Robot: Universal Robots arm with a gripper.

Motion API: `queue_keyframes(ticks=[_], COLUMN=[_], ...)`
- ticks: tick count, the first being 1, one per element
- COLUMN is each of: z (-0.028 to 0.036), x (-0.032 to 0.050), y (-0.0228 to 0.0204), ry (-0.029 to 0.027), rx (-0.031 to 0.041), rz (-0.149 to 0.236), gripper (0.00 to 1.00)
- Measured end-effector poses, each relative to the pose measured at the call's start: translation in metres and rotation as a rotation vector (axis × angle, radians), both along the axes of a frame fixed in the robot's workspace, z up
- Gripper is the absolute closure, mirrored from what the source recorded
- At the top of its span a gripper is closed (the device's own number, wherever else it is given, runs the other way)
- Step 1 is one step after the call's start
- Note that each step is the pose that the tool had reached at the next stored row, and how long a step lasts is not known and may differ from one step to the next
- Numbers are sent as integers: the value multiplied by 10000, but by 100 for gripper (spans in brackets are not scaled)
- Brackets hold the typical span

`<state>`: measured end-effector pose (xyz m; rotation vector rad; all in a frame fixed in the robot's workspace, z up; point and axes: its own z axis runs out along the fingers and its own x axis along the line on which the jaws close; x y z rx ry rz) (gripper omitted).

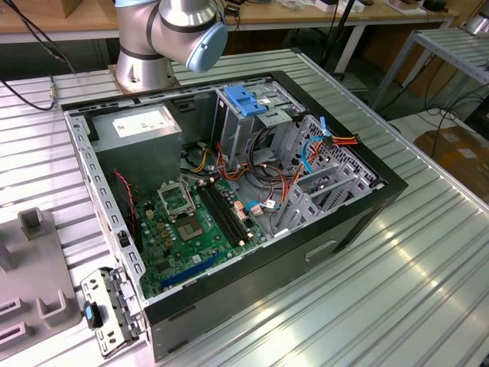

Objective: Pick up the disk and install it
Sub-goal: 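Reach for the disk, then pick up the disk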

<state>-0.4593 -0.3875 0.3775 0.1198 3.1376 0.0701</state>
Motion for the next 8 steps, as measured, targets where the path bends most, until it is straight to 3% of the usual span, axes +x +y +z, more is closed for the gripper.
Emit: queue_keyframes(ticks=[8], z=[0], x=[-11], y=[0], ry=[0], rx=[0], rz=[0], gripper=[89])
